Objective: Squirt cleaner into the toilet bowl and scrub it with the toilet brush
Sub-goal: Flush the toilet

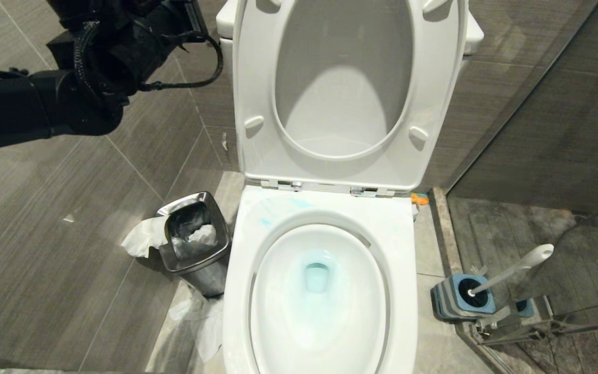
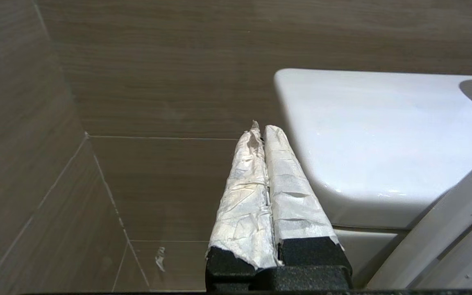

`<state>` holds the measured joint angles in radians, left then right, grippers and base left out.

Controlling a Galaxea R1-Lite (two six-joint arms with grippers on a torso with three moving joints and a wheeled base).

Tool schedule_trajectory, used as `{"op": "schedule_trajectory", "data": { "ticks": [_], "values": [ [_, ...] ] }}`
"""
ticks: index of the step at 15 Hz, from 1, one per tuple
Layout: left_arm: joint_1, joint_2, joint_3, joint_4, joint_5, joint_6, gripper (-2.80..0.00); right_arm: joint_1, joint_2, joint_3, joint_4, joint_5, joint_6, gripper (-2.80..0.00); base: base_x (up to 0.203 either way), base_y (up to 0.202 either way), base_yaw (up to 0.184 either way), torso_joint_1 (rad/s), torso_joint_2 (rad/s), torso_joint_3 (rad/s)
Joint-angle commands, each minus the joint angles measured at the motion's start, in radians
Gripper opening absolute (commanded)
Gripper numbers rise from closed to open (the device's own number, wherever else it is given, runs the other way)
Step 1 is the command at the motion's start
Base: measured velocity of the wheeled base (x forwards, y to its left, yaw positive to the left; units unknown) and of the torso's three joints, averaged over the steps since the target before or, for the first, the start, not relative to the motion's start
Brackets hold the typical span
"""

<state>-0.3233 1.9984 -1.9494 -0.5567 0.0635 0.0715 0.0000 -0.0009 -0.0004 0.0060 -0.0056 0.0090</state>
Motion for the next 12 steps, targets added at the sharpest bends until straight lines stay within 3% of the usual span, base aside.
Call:
{"op": "schedule_trajectory", "data": {
  "ticks": [1, 12],
  "values": [
    [-0.007, 0.027, 0.0, -0.006, 0.001, 0.001, -2.8, 0.0, 0.001, 0.0, 0.0, -0.001, 0.0, -2.8, 0.0, 0.0, 0.0, 0.0, 0.0, 0.0],
    [-0.003, 0.11, 0.0, -0.046, 0.004, 0.001, -2.8, 0.0, 0.001, 0.0, 0.0, -0.001, 0.0, -2.8, 0.0, 0.0, 0.0, 0.0, 0.0, 0.0]
  ]
}}
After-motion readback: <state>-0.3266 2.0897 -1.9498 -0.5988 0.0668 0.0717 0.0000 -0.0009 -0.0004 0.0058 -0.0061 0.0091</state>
